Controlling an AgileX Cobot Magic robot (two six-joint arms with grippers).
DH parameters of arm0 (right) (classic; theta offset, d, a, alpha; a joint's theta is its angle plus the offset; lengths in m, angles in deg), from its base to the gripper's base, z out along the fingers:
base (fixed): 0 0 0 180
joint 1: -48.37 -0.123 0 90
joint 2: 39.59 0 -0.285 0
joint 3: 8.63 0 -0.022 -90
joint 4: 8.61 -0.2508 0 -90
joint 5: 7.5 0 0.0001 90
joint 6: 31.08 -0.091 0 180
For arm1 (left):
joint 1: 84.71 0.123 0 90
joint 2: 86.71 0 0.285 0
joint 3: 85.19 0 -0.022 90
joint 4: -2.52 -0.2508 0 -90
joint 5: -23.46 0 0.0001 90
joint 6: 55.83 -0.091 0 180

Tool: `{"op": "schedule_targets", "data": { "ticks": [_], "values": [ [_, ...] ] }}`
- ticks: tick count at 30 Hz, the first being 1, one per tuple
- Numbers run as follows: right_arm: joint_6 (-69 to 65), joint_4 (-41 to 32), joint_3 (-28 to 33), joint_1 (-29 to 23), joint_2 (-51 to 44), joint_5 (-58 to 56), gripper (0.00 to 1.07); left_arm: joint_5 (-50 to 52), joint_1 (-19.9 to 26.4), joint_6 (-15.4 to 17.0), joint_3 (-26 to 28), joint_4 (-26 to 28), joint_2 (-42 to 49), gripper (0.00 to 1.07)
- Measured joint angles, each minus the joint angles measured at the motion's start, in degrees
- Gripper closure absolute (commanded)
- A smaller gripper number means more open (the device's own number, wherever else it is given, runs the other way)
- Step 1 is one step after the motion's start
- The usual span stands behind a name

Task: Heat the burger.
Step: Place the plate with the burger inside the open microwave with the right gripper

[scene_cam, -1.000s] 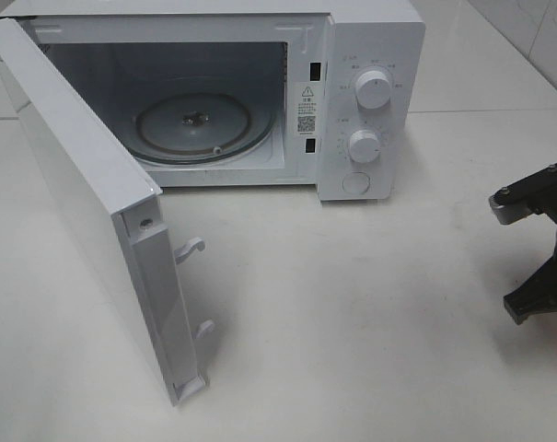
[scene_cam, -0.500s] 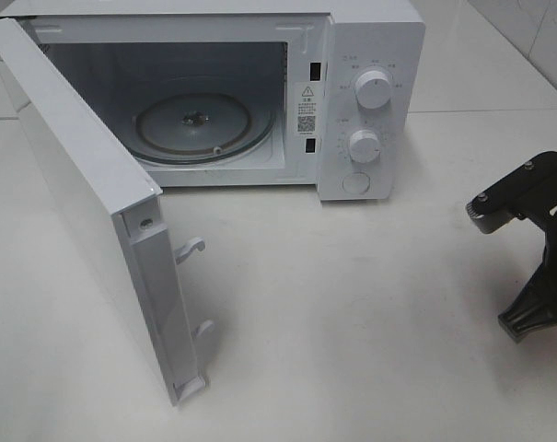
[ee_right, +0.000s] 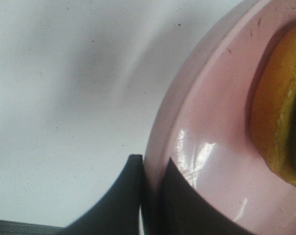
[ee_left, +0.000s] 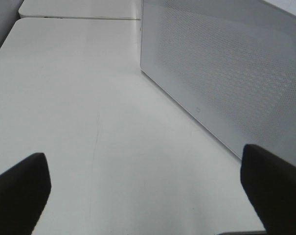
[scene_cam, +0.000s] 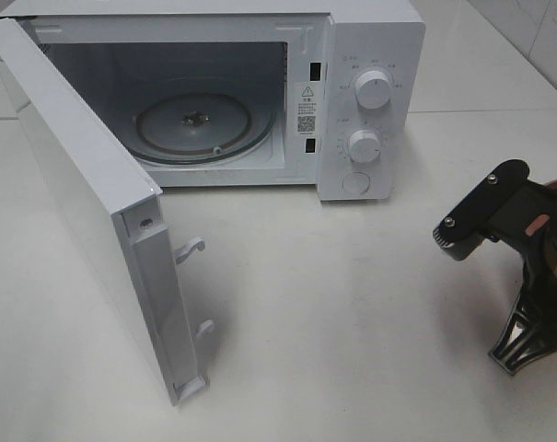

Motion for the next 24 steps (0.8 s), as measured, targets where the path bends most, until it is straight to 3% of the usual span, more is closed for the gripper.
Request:
{"op": "schedule_targets", "data": {
  "ticks": [9,24],
  "values": [
    [-0.1,0.3,0.0,-9.3,-0.4,-1.1,1.07,0.0,0.0,0.0,0.0,0.0,0.0,0.09],
    [6.2,4.0,0.0,-18.8,-0.4,-1.4,1.07,0.0,0.0,0.0,0.0,0.0,0.0,0.09]
  ]
}}
